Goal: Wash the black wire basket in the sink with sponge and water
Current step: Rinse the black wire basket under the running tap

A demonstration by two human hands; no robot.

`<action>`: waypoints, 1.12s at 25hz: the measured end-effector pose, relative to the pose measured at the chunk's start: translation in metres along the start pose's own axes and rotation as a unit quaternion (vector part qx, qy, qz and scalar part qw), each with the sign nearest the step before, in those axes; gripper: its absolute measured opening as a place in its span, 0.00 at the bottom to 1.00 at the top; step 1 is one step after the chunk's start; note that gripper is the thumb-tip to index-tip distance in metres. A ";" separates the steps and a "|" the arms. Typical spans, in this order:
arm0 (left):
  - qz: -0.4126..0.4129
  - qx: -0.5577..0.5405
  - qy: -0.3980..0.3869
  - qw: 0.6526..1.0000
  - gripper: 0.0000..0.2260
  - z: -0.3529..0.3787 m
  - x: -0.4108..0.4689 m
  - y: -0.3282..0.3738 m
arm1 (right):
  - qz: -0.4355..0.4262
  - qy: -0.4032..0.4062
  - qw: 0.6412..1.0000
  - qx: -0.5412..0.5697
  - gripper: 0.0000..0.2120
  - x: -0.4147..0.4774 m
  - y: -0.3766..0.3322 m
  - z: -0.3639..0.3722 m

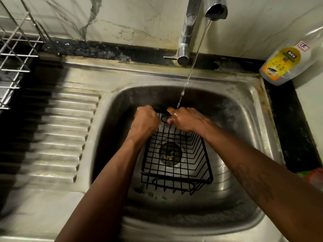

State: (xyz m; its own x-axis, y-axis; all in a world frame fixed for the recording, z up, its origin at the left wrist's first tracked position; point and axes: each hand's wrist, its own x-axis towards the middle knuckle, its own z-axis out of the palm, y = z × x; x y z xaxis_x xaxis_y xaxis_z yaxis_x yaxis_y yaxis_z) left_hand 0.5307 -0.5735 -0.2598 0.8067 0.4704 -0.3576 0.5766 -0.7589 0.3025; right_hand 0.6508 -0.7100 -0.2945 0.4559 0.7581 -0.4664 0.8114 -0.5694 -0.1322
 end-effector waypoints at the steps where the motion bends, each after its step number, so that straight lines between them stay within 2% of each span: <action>1: 0.016 -0.004 -0.002 1.000 0.11 0.005 0.004 -0.001 | 0.013 0.005 0.999 -0.040 0.35 -0.004 0.001 0.002; 2: 0.016 -0.007 0.019 1.000 0.10 0.004 0.004 0.002 | 0.023 0.011 0.998 -0.055 0.40 -0.006 0.001 0.002; 3: 0.009 -0.022 0.027 0.999 0.09 0.006 0.001 0.002 | 0.027 0.021 0.998 -0.045 0.40 -0.005 0.002 0.003; 4: -0.002 -0.079 0.034 0.996 0.07 0.007 -0.003 0.003 | 0.018 0.034 0.999 -0.025 0.36 -0.002 0.004 0.005; 7: 0.008 -0.105 0.047 0.993 0.08 0.012 -0.001 0.004 | -0.010 0.026 0.999 0.040 0.22 0.003 0.012 0.003; 9: -0.032 -0.149 0.062 0.986 0.08 0.010 -0.001 0.004 | -0.027 -0.010 0.997 0.074 0.19 0.005 0.018 0.003; 11: -0.045 -0.129 0.066 0.988 0.09 0.010 -0.002 0.007 | -0.027 -0.021 0.997 0.071 0.19 0.005 0.022 0.005; 14: -0.041 -0.143 0.077 0.986 0.08 0.009 -0.001 0.008 | 0.016 0.048 0.993 0.103 0.21 0.006 0.031 0.003; 16: -0.039 -0.124 0.081 0.988 0.10 0.009 0.002 0.005 | 0.031 0.037 0.993 0.110 0.23 0.009 0.033 0.000; 18: -0.043 -0.128 0.077 0.988 0.14 0.011 0.004 0.003 | 0.038 0.025 0.994 0.101 0.20 0.010 0.030 0.000; 21: -0.056 -0.169 0.080 0.981 0.12 0.011 0.002 0.002 | 0.022 0.037 0.993 0.113 0.12 0.010 0.028 -0.002; 24: -0.054 -0.149 0.098 0.982 0.12 0.011 0.001 -0.001 | 0.012 0.019 0.990 0.141 0.06 0.011 0.029 -0.004; 28: -0.058 -0.143 0.101 0.983 0.15 0.010 0.002 0.000 | 0.039 0.026 0.995 0.084 0.20 0.013 0.022 -0.004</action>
State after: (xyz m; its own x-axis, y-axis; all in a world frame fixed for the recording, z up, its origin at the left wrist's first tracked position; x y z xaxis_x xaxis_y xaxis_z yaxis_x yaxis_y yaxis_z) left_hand 0.5311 -0.5765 -0.2696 0.7264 0.6476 -0.2300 0.6551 -0.5512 0.5167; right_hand 0.6761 -0.7115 -0.2994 0.5377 0.7221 -0.4353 0.7018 -0.6694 -0.2436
